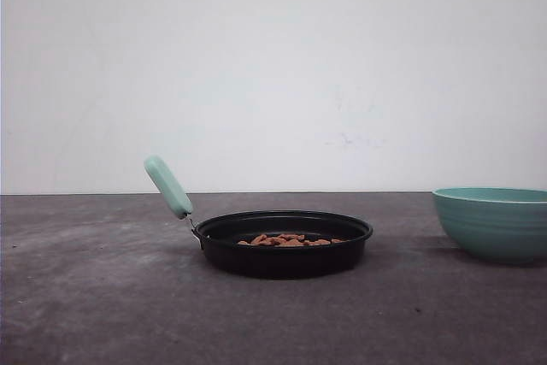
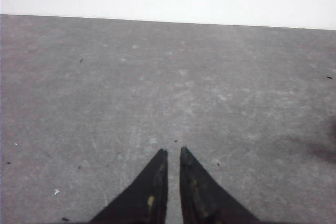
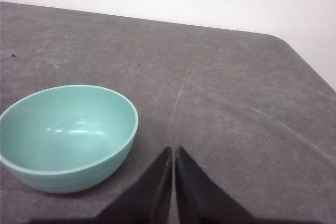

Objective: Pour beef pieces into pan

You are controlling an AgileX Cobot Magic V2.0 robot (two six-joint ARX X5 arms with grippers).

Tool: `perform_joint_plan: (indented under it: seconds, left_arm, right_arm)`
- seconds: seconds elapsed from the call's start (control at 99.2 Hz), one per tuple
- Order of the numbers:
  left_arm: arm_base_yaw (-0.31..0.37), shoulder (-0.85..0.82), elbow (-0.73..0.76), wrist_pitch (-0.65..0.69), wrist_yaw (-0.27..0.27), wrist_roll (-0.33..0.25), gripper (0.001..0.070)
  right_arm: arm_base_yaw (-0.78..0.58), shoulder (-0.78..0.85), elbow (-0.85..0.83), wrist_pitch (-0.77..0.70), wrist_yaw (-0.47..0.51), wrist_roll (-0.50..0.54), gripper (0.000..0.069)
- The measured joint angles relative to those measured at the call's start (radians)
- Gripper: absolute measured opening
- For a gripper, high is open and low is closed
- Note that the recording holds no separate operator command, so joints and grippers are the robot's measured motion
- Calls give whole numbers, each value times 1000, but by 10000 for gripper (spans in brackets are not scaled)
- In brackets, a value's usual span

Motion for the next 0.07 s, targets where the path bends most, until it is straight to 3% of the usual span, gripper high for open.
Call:
perform_joint_plan:
  seconds: [0.071]
  left_arm:
    - [0,0,0,0,0,0,15]
  right_arm:
    - [0,0,0,0,0,0,7]
